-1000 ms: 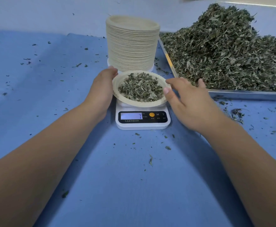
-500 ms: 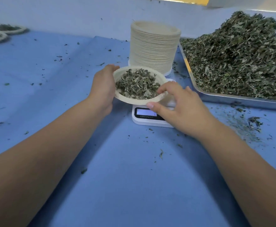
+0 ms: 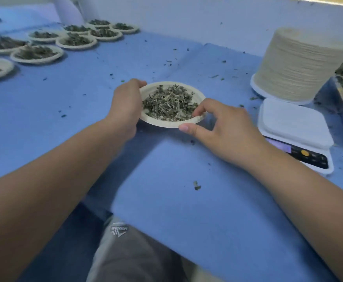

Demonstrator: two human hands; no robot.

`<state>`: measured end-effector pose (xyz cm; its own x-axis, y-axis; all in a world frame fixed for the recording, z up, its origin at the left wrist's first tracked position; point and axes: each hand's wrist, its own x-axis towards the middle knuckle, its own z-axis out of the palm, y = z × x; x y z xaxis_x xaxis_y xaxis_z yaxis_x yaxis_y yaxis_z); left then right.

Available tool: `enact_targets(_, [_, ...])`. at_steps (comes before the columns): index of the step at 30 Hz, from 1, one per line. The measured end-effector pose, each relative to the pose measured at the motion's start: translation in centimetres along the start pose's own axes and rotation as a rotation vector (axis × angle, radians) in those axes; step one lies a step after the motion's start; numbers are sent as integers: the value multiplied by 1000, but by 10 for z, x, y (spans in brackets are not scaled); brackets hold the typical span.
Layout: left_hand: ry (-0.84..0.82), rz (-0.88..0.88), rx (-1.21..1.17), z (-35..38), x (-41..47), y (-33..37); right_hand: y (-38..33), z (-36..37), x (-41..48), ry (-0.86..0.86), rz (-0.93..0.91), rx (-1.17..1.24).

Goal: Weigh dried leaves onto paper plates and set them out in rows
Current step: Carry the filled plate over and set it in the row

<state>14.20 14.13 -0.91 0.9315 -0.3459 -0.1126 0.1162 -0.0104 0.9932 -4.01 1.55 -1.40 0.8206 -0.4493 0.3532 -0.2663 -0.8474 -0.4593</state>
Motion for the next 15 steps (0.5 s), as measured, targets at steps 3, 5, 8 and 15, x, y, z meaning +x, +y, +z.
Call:
enact_targets(3, [101, 10, 49, -52, 5, 4, -33, 32, 24, -68, -53, 56])
enact_targets(5, [159, 58, 135, -87, 8, 6, -57, 55, 39, -105, -85, 89])
enact_targets(8, [288, 140, 248, -141, 19, 4, -93, 91, 58, -147, -158, 129])
enact_targets(15, [551, 121, 317, -254, 17, -3, -179, 174, 97, -285, -383, 112])
